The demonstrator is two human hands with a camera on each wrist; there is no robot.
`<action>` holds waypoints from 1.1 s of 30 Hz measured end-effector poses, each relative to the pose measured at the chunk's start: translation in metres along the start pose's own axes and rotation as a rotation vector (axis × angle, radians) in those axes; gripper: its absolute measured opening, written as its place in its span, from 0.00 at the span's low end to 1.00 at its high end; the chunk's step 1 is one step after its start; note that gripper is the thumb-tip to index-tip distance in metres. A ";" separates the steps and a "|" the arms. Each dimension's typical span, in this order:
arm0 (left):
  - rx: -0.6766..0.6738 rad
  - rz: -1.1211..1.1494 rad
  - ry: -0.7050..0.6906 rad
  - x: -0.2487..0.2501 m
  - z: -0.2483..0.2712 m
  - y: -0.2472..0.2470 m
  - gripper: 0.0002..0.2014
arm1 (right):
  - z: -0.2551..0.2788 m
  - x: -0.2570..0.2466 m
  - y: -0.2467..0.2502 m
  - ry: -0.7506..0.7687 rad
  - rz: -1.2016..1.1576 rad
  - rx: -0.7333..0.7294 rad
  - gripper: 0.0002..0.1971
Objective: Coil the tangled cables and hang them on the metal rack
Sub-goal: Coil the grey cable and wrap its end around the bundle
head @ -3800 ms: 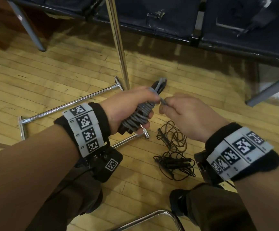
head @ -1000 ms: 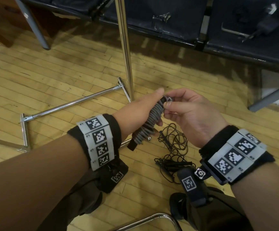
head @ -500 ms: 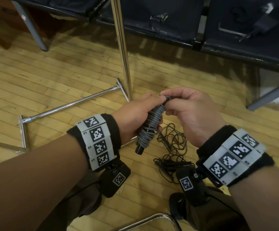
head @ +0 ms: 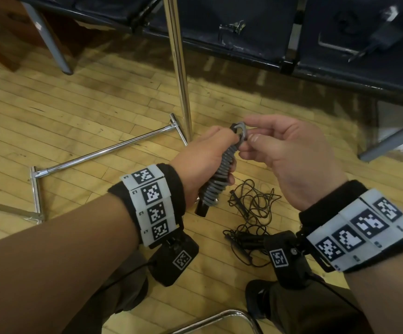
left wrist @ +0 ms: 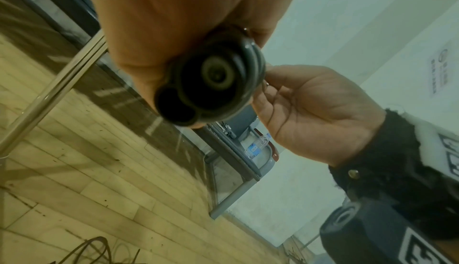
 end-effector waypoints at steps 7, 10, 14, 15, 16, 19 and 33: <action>-0.177 0.011 0.147 -0.008 0.003 -0.013 0.15 | 0.000 0.012 -0.006 -0.161 -0.354 -0.046 0.16; -0.215 -0.013 0.168 -0.009 0.004 -0.015 0.16 | 0.000 0.015 -0.009 -0.193 -0.324 -0.092 0.17; -0.253 0.002 0.203 -0.008 0.006 -0.016 0.17 | 0.000 0.013 -0.008 -0.151 -0.186 -0.102 0.16; -0.256 0.011 0.207 -0.008 0.006 -0.016 0.16 | 0.000 0.012 -0.007 -0.128 -0.149 -0.090 0.15; -0.259 0.024 0.210 -0.007 0.006 -0.016 0.16 | 0.000 0.010 -0.006 -0.107 -0.125 -0.074 0.14; -0.284 0.064 0.217 -0.005 0.007 -0.019 0.16 | -0.002 0.005 -0.004 -0.060 -0.127 -0.036 0.13; -0.354 0.066 0.251 -0.012 0.012 -0.031 0.18 | 0.001 -0.001 -0.004 -0.056 0.026 -0.183 0.18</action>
Point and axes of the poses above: each hand's wrist, its own z-axis away from the middle knuckle, its own y-axis out of the back of the hand, x = y × z, the point moved 9 cm from there along -z, towards the middle knuckle, and after that the axes turned 14 degrees about y, right-handed, at the moved point
